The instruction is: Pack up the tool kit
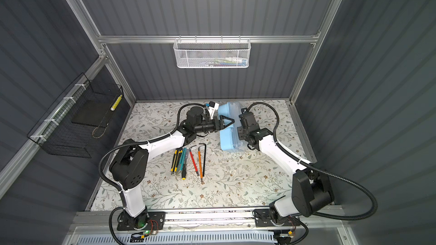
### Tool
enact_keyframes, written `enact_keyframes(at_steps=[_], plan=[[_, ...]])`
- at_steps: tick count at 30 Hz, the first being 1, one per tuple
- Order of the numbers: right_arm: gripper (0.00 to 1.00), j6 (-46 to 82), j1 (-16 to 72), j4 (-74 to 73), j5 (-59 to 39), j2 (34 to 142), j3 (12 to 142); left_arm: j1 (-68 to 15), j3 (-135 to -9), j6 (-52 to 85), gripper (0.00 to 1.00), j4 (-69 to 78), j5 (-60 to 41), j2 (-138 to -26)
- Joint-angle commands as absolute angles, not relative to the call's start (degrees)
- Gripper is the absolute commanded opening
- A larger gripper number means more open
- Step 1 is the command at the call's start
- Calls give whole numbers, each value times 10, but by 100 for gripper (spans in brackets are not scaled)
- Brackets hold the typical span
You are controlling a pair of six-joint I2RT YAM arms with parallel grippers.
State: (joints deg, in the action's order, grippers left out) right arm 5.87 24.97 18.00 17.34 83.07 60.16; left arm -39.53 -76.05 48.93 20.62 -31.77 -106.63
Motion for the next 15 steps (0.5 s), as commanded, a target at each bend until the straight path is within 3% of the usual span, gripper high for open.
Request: enact_keyframes(at_steps=[1,7,15], plan=[[0,15,264,246,165,850,578,-400,-769,402,85,143,-337,-992],[0,20,249,260,138,819,590,-372,-759,296,85,-58,-244,-947],[0,24,239,285,122,819,618,-353,-721,297,86,-73,-238,-951]])
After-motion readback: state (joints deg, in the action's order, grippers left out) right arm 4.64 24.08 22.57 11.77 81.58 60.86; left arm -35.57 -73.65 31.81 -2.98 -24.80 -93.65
